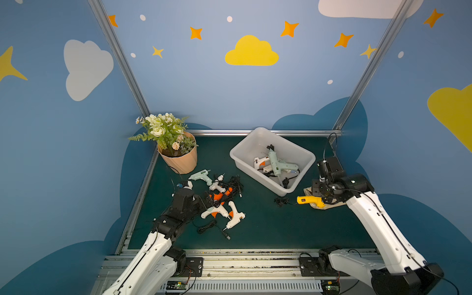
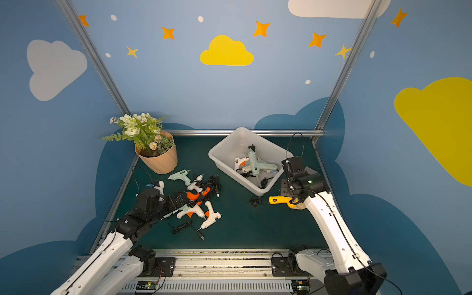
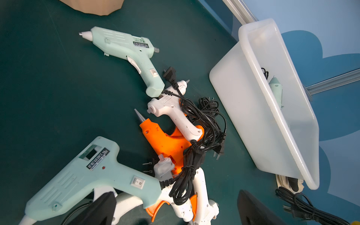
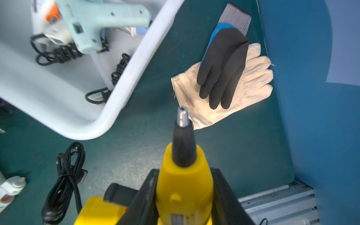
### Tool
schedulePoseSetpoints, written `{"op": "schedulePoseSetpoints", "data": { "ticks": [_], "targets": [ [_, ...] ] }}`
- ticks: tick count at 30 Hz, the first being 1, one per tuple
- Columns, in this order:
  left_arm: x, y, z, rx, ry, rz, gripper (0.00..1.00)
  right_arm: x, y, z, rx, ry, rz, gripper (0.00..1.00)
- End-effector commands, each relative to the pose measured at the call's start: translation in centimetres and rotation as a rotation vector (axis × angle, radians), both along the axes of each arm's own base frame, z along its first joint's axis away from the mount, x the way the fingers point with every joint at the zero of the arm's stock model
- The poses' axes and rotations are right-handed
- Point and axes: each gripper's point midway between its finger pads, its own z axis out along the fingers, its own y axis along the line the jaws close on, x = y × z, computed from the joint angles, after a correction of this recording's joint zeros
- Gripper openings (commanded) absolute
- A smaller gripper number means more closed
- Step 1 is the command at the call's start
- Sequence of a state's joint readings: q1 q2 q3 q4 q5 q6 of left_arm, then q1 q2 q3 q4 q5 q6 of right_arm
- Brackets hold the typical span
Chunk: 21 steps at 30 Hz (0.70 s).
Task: Put the hot melt glue gun into the storage box
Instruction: Pick up the hot melt adhesive gun from the center of the board, then place the hot melt adhesive gun in the storage box.
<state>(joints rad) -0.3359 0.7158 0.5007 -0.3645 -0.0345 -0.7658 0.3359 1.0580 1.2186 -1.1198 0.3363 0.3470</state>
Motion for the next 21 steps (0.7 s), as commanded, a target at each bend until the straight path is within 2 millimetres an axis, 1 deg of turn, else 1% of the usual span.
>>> {"op": "schedulePoseSetpoints", "data": {
  "ticks": [1,4,6,7,9,11,14,18,21],
  "targets": [
    [0.1,0.0,0.2,-0.004,-0.015,0.002,1.00,-0.4,0.7,4.0,0.081,-0.179,0.051,0.07],
    [0.1,0.0,0.2,-0.005,-0.015,0.000,1.00,-0.7,1.7,7.8,0.168,-0.300,0.097,0.08],
    [0.2,0.0,0.3,-0.007,-0.018,-0.001,1.00,-0.3,2.0,9.8,0.190,-0.337,0.103,0.08],
    [0.2,-0.1,0.4,-0.009,-0.019,-0.002,1.00,0.1,2.2,10.5,0.194,-0.348,0.102,0.07],
    [0.3,-0.2,0.4,-0.010,-0.017,-0.006,1.00,1.3,2.3,11.2,0.186,-0.356,0.085,0.07],
    [0.3,-0.2,0.4,-0.009,-0.015,-0.011,1.00,2.9,2.5,11.6,0.176,-0.357,0.071,0.08],
    [0.3,-0.3,0.4,-0.006,-0.017,-0.016,1.00,5.8,3.1,12.3,0.156,-0.377,0.061,0.07],
    [0.4,-0.4,0.5,0.005,-0.017,-0.029,1.00,10.3,4.7,13.4,0.146,-0.413,0.075,0.08],
    [0.5,-0.7,0.3,0.010,-0.009,-0.046,1.00,14.0,5.6,13.1,0.119,-0.415,0.073,0.08]
  ]
}}
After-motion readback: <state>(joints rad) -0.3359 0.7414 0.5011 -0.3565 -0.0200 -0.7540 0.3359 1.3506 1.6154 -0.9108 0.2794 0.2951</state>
